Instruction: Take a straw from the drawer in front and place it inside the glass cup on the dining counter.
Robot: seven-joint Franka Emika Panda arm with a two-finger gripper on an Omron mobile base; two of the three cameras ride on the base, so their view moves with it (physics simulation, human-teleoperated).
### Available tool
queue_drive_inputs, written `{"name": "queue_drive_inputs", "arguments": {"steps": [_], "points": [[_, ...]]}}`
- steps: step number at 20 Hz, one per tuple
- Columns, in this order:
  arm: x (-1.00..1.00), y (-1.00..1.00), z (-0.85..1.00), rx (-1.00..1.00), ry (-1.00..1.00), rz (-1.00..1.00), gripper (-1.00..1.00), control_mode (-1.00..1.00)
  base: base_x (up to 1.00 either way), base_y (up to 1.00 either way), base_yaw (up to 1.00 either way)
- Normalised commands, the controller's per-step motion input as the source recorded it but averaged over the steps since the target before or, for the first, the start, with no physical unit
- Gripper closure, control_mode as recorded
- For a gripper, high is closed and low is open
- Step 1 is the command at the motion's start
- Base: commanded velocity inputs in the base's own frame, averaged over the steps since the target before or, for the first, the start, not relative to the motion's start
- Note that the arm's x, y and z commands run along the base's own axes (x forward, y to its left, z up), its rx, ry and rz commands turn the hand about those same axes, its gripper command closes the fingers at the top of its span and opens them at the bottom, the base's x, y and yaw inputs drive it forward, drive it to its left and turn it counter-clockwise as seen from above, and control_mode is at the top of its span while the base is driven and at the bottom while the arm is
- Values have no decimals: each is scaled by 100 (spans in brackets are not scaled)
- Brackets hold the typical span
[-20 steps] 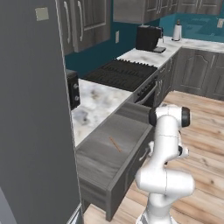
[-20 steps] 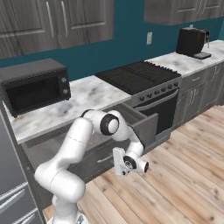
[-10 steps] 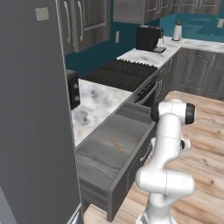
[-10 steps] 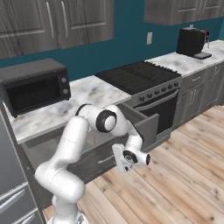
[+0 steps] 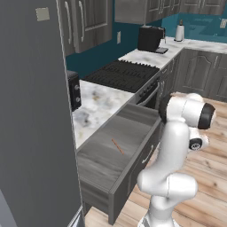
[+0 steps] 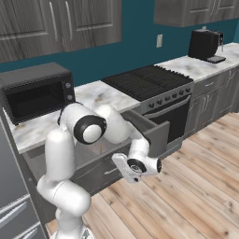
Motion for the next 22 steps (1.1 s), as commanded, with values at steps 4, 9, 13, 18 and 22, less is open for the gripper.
{"name": "queue_drive_inputs", "arguments": {"steps": [4,9,13,18,22], "points": [[-58,46,100,-31,-20,25,-100,-100,0,0,0],[-8,61,100,-41,-13,20,-100,-100,0,0,0],[0,53,100,-41,-6,13,-100,-100,0,0,0],[0,62,100,-41,0,15,-100,-100,0,0,0],[1,44,63,-34,2,18,-100,-100,0,0,0]]}}
